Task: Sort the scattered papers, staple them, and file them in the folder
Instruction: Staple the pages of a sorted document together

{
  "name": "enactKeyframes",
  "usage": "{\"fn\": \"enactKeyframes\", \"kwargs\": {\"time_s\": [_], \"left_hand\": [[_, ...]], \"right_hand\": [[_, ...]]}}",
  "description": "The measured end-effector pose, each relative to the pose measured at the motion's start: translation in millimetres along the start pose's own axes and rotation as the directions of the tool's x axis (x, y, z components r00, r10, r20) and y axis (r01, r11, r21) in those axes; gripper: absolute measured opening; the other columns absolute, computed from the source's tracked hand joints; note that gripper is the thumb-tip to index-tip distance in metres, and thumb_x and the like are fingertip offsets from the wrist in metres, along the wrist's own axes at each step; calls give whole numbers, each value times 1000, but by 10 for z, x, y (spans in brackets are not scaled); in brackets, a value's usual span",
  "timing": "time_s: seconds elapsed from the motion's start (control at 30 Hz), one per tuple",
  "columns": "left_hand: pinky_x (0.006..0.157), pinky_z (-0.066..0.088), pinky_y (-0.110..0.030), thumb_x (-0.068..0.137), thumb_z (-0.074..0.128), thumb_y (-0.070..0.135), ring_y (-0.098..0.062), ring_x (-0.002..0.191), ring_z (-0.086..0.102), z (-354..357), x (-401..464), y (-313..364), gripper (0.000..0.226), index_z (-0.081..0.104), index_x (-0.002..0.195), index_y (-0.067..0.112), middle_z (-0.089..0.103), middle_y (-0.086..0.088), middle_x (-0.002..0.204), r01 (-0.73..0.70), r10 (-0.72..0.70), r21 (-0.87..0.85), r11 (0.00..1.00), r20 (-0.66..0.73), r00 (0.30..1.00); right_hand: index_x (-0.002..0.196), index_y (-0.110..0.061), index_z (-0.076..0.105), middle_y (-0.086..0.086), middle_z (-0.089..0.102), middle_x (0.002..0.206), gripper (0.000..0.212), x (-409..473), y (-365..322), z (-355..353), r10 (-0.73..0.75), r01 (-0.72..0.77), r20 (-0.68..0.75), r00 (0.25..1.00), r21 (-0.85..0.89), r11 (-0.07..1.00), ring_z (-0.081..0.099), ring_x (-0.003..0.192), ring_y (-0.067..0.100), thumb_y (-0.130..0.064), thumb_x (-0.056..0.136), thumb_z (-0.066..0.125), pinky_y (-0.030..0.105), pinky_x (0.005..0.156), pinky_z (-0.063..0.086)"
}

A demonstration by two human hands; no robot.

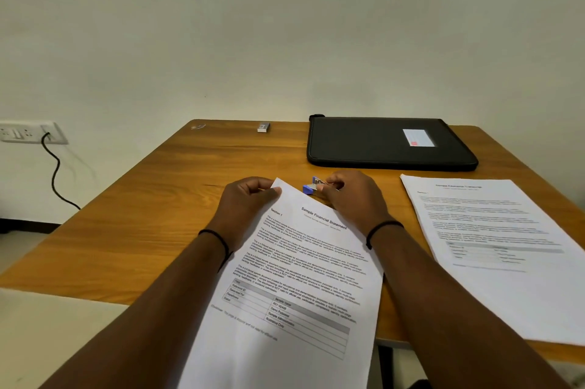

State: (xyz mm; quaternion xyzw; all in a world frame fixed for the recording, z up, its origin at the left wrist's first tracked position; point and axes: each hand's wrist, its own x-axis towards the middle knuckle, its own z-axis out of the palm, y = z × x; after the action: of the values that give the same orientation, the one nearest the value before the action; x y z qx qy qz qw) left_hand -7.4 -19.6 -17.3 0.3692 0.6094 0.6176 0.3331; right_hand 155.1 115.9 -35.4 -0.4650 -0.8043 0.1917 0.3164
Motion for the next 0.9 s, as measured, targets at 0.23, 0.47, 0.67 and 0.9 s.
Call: {"fn": "enactKeyframes", "kwargs": {"time_s": [0.23,0.47,0.67,0.9], "left_hand": [[50,47,-22,88,72,9,-11,52,61,-3,-107,88,20,67,70,1,67,-4,60,-43,60,134,990,-123,991],[46,45,-21,91,69,13,-9,45,57,36,-252,387,32,57,61,8,61,2,51,-78,92,83,993,-181,979],[49,48,-25,97,61,19,-18,53,62,64,-409,700,31,56,72,1,64,-10,65,-118,109,-29,993,-226,968],[49,49,-21,100,56,25,-11,53,61,242,-559,882,29,54,76,9,63,1,60,-79,31,-183,980,-254,967]], "right_hand": [[101,-22,73,-2,70,100,22,-121,-118,-172,-110,100,-185,977,-62,993,59,92,12,-39,95,60,36,83,53],[116,-17,65,2,65,115,33,-342,-300,-484,-49,57,-231,972,31,998,58,106,16,-42,97,57,25,86,45],[149,-22,29,3,47,146,72,-767,-345,-818,169,-102,-230,958,276,956,47,131,22,-55,92,58,34,102,42],[98,-18,69,-13,72,93,15,-1006,-102,-1116,187,-135,-40,982,547,827,71,91,15,-28,87,74,32,78,59]]}}
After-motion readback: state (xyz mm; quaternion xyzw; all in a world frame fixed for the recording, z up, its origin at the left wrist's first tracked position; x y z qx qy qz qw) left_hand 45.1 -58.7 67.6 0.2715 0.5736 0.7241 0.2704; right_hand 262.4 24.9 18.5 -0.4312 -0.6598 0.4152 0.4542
